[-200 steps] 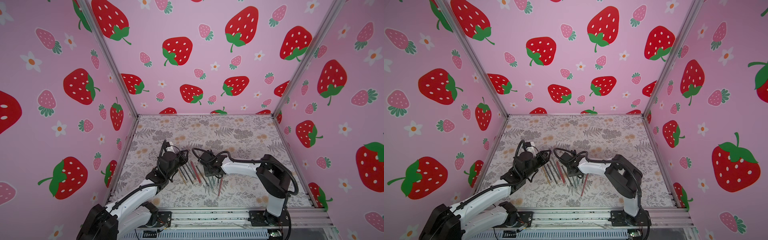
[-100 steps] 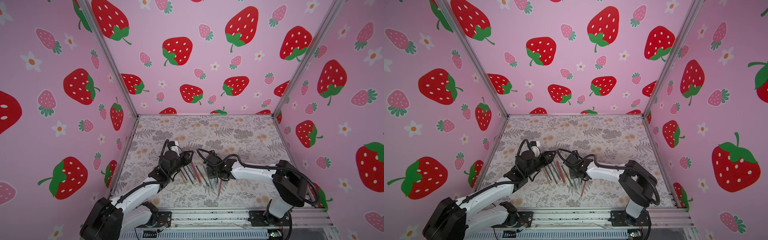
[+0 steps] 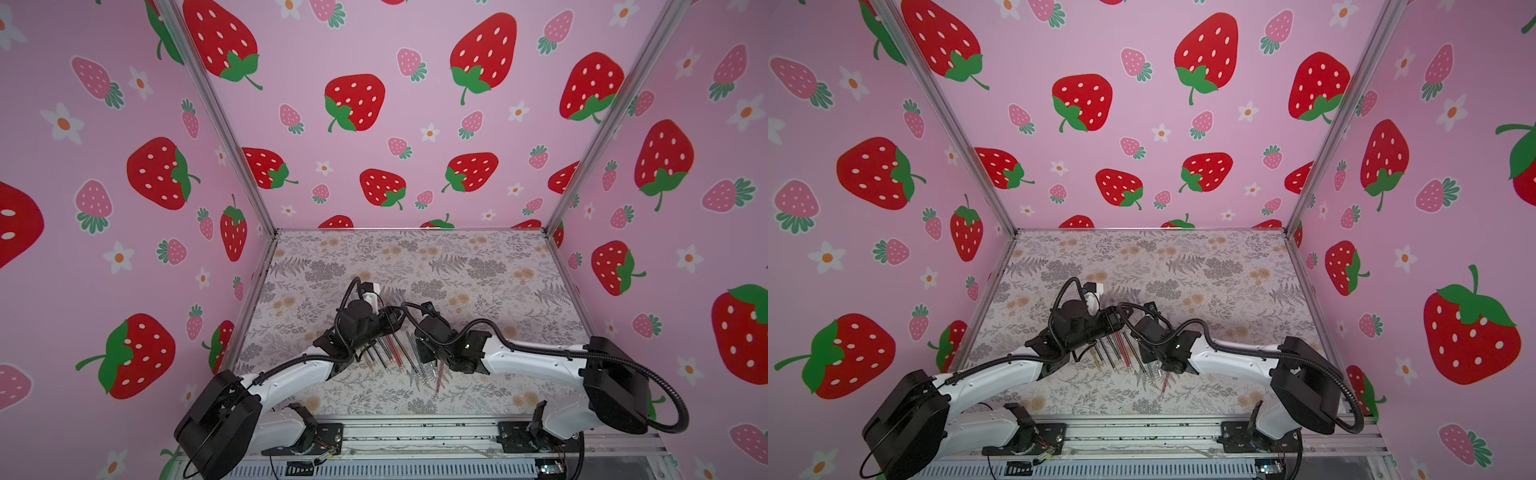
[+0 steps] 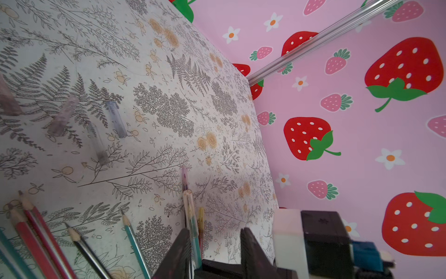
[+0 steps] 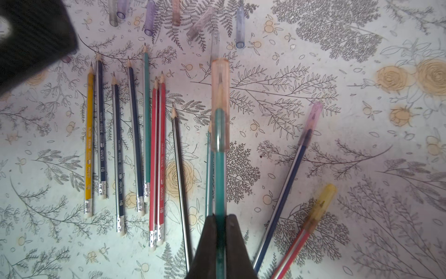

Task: Remove the protective cover of the pencils
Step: Remove the protective sleeve from the pencil.

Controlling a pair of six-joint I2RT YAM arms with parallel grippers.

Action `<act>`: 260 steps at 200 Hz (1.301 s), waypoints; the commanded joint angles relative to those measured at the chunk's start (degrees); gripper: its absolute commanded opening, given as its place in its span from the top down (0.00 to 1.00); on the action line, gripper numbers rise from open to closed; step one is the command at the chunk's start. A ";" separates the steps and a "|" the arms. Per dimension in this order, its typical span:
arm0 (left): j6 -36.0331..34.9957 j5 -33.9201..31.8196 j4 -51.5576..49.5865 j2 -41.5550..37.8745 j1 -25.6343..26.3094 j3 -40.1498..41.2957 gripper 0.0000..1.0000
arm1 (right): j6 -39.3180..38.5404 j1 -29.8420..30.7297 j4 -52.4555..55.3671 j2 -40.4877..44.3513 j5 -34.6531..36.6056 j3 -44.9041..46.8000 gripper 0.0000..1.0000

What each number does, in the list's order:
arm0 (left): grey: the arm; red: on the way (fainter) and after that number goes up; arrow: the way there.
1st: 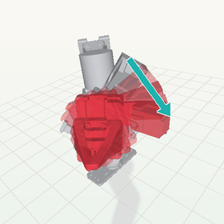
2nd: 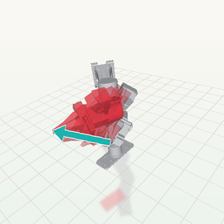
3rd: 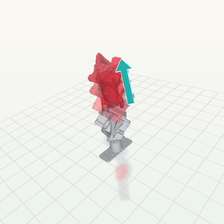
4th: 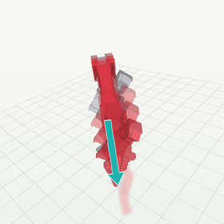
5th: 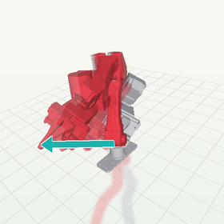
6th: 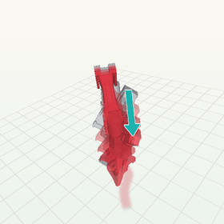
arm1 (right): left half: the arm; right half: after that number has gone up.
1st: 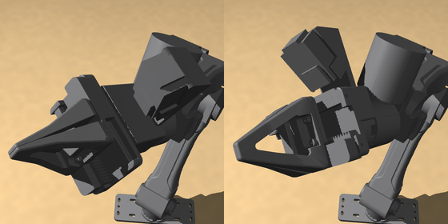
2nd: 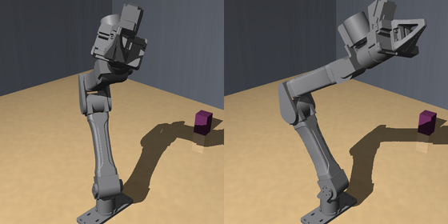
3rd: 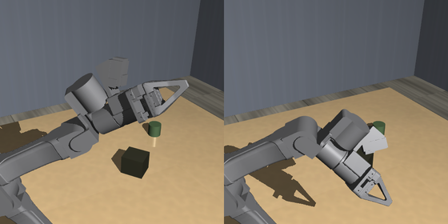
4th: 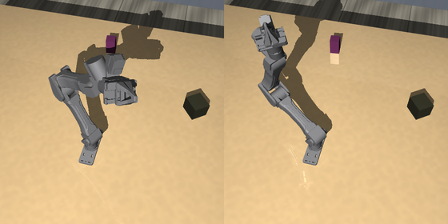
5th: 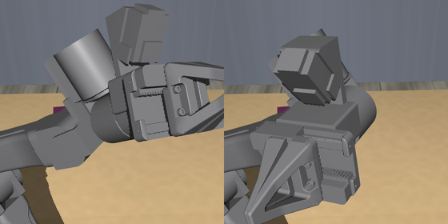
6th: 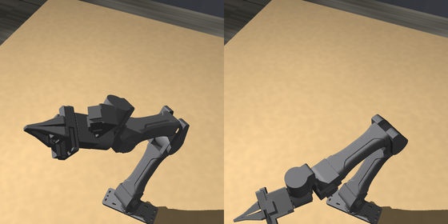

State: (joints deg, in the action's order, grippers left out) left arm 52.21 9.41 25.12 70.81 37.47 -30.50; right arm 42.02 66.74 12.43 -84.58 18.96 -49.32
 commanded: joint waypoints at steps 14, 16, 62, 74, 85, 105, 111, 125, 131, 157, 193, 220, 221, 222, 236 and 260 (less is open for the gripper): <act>-0.43 -1.21 0.45 1.06 0.92 -2.86 0.62 | -0.33 0.58 -0.96 3.52 2.79 0.46 1.00; -0.44 -1.23 0.45 1.15 0.97 -2.89 0.62 | -0.40 0.58 -0.92 3.53 2.80 0.45 1.00; -0.45 -3.35 1.31 3.05 2.07 -2.94 0.62 | -0.27 2.27 -2.62 3.54 3.14 1.06 1.00; -0.34 -3.16 1.69 3.65 2.24 -3.37 0.62 | -0.50 3.06 -2.91 3.45 3.70 0.88 1.00; -0.33 -3.02 1.96 4.19 2.58 -3.83 0.63 | -0.73 3.70 -2.79 3.20 4.14 0.43 1.00; -0.11 -3.05 1.87 5.21 3.29 -4.61 0.64 | -0.96 4.45 -2.09 3.26 4.85 -0.37 1.00; 0.04 -3.00 2.02 5.52 3.41 -4.78 0.65 | -0.92 4.58 -1.92 3.31 5.02 -0.50 1.00; 0.09 -3.08 2.27 5.90 3.75 -4.66 0.66 | -0.82 4.88 -2.09 3.23 5.01 -0.43 1.00; 0.18 -3.25 2.32 5.94 3.91 -4.48 0.67 | -0.71 5.02 -2.30 3.08 4.95 -0.27 1.00; 0.69 -3.56 2.47 6.05 4.06 -4.08 0.73 | -0.62 5.73 -2.33 3.15 5.84 -0.08 1.00; 0.71 -3.94 2.27 5.66 4.12 -4.04 0.73 | -0.73 6.43 -2.18 4.52 6.94 0.20 1.00; 0.80 -4.11 2.32 5.99 4.54 -3.96 0.76 | -0.83 6.78 -2.22 5.10 7.18 0.36 1.00; 0.80 -4.12 2.31 6.04 4.54 -3.96 0.76 | -0.82 6.76 -2.27 5.07 7.16 0.36 1.00; 0.79 -4.13 2.39 6.07 4.54 -3.95 0.77 | -0.81 6.75 -2.29 5.09 7.19 0.41 1.00; 1.05 -4.00 3.16 6.51 4.76 -3.78 0.81 | -0.71 6.99 -2.46 4.77 7.57 0.45 1.00; 1.06 -3.61 2.76 6.86 4.71 -4.43 0.84 | -0.79 7.24 -2.39 4.17 7.60 0.04 1.00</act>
State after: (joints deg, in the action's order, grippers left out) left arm 53.06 6.11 26.22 76.88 41.91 -32.99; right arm 41.30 73.28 10.33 -81.08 25.17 -49.06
